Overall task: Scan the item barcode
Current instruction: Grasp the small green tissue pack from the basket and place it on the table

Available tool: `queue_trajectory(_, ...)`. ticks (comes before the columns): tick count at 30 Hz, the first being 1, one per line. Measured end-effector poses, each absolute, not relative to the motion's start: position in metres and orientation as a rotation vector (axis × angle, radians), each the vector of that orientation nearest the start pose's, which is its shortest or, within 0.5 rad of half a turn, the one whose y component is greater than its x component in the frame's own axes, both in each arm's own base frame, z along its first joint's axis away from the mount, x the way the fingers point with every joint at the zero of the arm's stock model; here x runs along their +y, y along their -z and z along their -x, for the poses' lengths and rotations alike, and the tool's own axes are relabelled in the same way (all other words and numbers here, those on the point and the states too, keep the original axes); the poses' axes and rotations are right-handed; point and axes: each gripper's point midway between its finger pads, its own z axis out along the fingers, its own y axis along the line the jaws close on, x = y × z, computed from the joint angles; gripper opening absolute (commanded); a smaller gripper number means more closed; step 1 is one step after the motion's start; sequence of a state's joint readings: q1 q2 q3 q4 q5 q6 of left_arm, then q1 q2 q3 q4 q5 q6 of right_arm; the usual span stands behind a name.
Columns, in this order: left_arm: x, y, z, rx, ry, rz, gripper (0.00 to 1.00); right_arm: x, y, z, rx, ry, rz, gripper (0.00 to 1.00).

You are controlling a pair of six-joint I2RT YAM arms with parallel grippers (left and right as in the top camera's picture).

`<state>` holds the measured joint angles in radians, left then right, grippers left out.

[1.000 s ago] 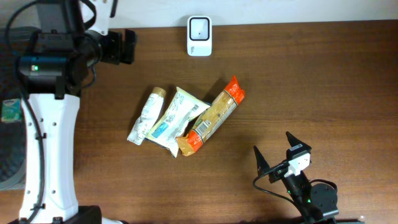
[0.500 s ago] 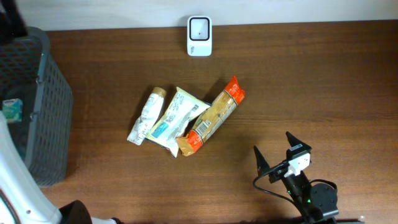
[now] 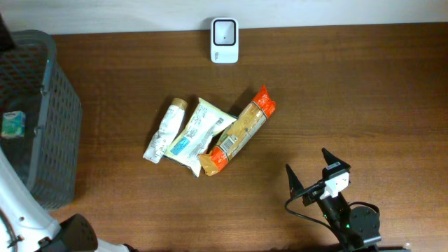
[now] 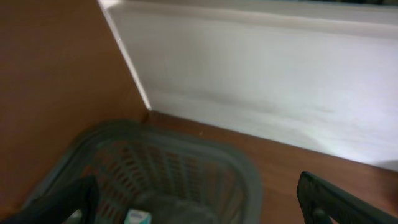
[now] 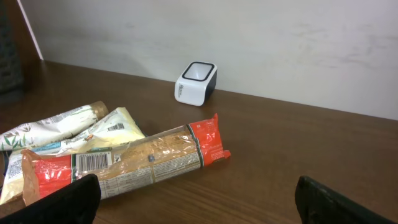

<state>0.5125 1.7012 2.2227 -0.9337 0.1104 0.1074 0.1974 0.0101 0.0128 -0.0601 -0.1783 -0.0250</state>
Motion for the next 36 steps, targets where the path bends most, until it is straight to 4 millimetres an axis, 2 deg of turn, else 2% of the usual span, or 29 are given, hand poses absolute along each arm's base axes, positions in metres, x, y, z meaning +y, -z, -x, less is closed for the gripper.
queue_trajectory(6, 0.276, -0.408, -0.370, 2.061, -0.331, 0.638, 0.99, 0.078, -0.163, -0.233, 1.603, -0.276, 0.318, 0.99)
queue_trajectory(8, 0.292, -0.393, -0.364, 2.088, -0.339, 0.698, 0.99, 0.078, -0.163, -0.233, 1.603, -0.277, 0.318, 0.99)
queue_trajectory(10, 0.299, -0.368, -0.367, 2.160, -0.336, 0.702, 0.99, 0.078, -0.163, -0.233, 1.603, -0.277, 0.318, 0.99)
queue_trajectory(12, 0.304, -0.326, -0.375, 2.276, -0.316, 0.676, 1.00, 0.078, -0.163, -0.233, 1.603, -0.277, 0.318, 0.99)
queue_trajectory(15, 0.310, -0.242, -0.384, 2.488, -0.265, 0.603, 0.98, 0.078, -0.163, -0.233, 1.603, -0.277, 0.318, 0.99)
queue_trajectory(16, 0.311, -0.219, -0.386, 2.540, -0.255, 0.569, 0.90, 0.078, -0.163, -0.233, 1.603, -0.277, 0.318, 0.99)
queue_trajectory(17, 0.313, -0.193, -0.389, 2.596, -0.243, 0.523, 0.78, 0.078, -0.163, -0.233, 1.603, -0.277, 0.318, 0.99)
queue_trajectory(18, 0.314, -0.180, -0.390, 2.624, -0.237, 0.492, 0.72, 0.078, -0.163, -0.233, 1.603, -0.277, 0.318, 0.99)
queue_trajectory(19, 0.317, -0.172, -0.393, 2.639, -0.238, 0.465, 0.71, 0.078, -0.163, -0.233, 1.603, -0.277, 0.318, 0.99)
queue_trajectory(21, 0.323, -0.159, -0.400, 2.646, -0.250, 0.422, 0.76, 0.078, -0.163, -0.233, 1.603, -0.277, 0.318, 0.99)
queue_trajectory(23, 0.330, -0.141, -0.408, 2.661, -0.256, 0.381, 0.75, 0.078, -0.163, -0.233, 1.603, -0.277, 0.318, 0.99)
queue_trajectory(26, 0.336, -0.099, -0.415, 2.717, -0.240, 0.313, 0.71, 0.078, -0.163, -0.233, 1.603, -0.277, 0.318, 0.99)
queue_trajectory(28, 0.342, -0.081, -0.419, 2.737, -0.258, 0.289, 0.72, 0.078, -0.163, -0.233, 1.603, -0.277, 0.318, 0.99)
queue_trajectory(33, 0.362, -0.063, -0.425, 2.730, -0.368, 0.279, 0.69, 0.078, -0.163, -0.233, 1.603, -0.277, 0.318, 0.99)
queue_trajectory(36, 0.367, -0.054, -0.422, 2.753, -0.407, 0.287, 0.64, 0.078, -0.163, -0.233, 1.603, -0.277, 0.318, 0.99)
